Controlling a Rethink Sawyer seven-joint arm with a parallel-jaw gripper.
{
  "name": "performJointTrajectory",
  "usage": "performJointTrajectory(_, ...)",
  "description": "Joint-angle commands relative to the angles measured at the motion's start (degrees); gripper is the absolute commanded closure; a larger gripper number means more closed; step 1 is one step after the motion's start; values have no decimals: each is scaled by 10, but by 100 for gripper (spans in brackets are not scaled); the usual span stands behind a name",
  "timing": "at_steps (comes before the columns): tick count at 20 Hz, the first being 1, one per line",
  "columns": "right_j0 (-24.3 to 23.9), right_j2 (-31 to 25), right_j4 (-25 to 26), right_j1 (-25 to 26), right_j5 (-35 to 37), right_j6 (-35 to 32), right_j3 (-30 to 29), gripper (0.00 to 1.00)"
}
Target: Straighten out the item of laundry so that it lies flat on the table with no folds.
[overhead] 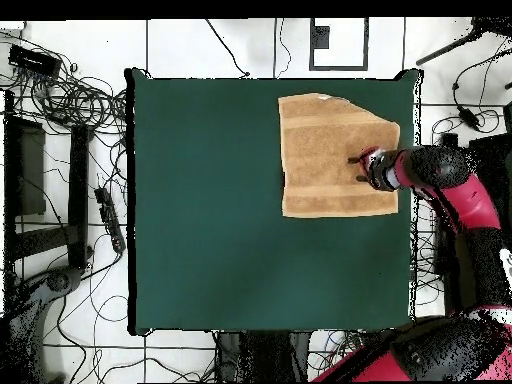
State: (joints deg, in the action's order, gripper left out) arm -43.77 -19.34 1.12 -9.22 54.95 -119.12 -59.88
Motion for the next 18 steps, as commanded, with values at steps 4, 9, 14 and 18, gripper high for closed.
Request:
performJointTrajectory(4, 12, -101, -6, 94, 100, 147, -124, 0)
performJointTrajectory(9, 6, -122, -10, 123, 130, 168, -95, 0)
performJointTrajectory(14, 8, -125, -5, 129, 146, 172, -84, 0)
performJointTrajectory(18, 0, -135, -4, 132, 142, 170, -94, 0)
